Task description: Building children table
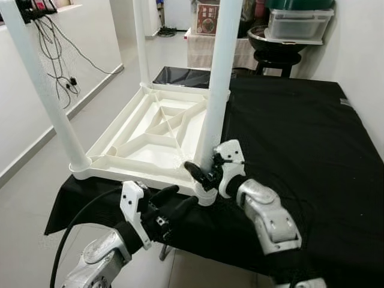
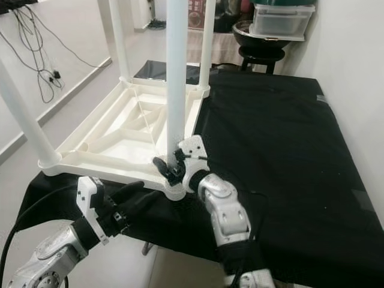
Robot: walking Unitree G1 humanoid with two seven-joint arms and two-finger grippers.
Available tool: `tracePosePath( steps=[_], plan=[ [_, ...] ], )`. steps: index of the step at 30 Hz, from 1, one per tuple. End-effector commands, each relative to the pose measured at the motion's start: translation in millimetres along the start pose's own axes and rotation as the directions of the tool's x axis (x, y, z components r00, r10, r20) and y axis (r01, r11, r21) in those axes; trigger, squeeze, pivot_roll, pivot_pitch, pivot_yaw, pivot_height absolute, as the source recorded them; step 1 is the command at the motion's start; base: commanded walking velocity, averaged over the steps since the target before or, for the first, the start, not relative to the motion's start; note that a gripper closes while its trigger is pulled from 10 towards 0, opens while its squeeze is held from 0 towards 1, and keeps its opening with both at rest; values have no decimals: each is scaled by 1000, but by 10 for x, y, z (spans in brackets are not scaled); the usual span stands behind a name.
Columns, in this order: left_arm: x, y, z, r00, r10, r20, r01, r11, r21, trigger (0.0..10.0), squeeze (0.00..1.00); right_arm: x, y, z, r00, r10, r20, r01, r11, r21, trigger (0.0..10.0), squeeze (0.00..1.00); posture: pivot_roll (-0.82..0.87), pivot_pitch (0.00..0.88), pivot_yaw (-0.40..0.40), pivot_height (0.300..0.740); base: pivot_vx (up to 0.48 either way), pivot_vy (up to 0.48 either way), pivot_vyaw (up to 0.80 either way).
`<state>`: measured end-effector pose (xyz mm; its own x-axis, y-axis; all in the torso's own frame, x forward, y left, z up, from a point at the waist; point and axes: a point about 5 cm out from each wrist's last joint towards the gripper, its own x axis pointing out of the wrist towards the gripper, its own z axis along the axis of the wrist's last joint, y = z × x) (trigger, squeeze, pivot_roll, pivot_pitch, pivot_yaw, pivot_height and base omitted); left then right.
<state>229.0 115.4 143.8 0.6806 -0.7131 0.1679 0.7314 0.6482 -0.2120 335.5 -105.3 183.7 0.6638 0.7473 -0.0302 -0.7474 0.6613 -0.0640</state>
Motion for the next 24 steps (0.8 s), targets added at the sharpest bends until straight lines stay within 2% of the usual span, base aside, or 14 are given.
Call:
tracePosePath(
  steps=[1,2,3,6,9,12,18,19,24],
  plan=[
    [-7,5,-30,1000,4,-10,-4,1000,-6,10000,0,25,45,92,988,145,55,-144,989,-16,10000,0,-14,34,-36,740,0,0,0],
    [-6,3,-31,1000,5,-9,-5,1000,-7,10000,0,8,35,113,972,229,45,-227,973,-46,10000,0,-12,33,-37,740,0,0,0],
    [-6,3,-31,1000,5,-9,-5,1000,-7,10000,0,8,35,113,972,229,45,-227,973,-46,10000,0,-12,33,-37,740,0,0,0],
    [-7,-5,-36,1000,7,-8,-7,1000,-8,10000,0,-28,28,105,936,352,13,-350,932,-91,10000,0,-6,32,-40,740,0,0,0],
    [-7,-8,-38,1000,7,-8,-7,1000,-9,10000,0,-35,28,102,929,370,6,-367,925,-99,10000,0,-6,32,-40,740,0,0,0],
    [-14,-20,-46,1000,6,-11,-6,1000,-10,10000,0,2,-54,101,896,444,-8,-444,895,-37,10000,0,5,33,-40,740,0,0,0],
    [-17,-28,-50,1000,4,-13,-4,1000,-12,10000,0,22,-101,75,889,458,-11,-458,889,-3,10000,0,7,33,-41,740,0,0,0],
    [-19,-33,-53,1000,3,-15,-3,1000,-14,10000,0,16,-123,63,885,465,-1,-465,885,18,78,0,9,34,-42,740,0,0,0],
    [-17,-44,-57,1000,2,-15,-2,1000,-16,10000,0,-34,-198,56,879,476,28,-477,878,35,0,0,7,34,-43,740,0,0,0]
  ],
)
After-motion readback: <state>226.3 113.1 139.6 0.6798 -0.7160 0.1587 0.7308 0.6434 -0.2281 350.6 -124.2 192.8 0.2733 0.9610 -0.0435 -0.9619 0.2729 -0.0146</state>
